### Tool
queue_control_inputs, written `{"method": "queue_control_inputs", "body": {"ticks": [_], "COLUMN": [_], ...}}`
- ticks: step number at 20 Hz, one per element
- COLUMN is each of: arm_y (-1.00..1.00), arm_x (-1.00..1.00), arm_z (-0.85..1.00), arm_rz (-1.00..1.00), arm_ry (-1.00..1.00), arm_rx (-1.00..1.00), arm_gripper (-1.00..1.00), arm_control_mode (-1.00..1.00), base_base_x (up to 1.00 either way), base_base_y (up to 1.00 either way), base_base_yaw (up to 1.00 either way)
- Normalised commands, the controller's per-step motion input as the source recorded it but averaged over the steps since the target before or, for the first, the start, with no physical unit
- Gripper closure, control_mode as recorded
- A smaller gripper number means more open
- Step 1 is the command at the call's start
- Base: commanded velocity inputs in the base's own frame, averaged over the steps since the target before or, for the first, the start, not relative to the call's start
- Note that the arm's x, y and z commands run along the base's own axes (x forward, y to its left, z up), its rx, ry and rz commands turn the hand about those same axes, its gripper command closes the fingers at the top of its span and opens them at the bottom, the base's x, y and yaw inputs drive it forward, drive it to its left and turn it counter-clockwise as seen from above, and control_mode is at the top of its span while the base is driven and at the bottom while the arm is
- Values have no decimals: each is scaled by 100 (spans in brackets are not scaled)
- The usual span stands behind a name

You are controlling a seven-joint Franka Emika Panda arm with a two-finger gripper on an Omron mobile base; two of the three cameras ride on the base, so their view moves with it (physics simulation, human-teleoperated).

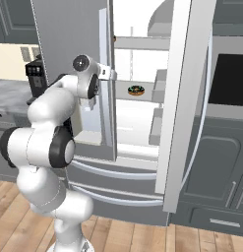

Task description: Take the donuts from the fridge and place them on the empty tray on the dining counter.

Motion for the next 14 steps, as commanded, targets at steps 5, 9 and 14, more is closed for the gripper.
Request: {"method": "queue_control_inputs", "body": {"ticks": [5,9,14], "arm_y": [-10,-16,-1], "arm_x": [84,85,60], "arm_z": [0,-2,-3], "arm_rz": [0,0,0], "arm_ry": [0,0,0], "arm_rx": [0,0,0], "arm_gripper": [-100,-100,100], "arm_control_mode": [-100,-100,-100], "base_base_x": [0,0,0], "base_base_y": [0,0,0], "base_base_yaw": [0,0,0]}}
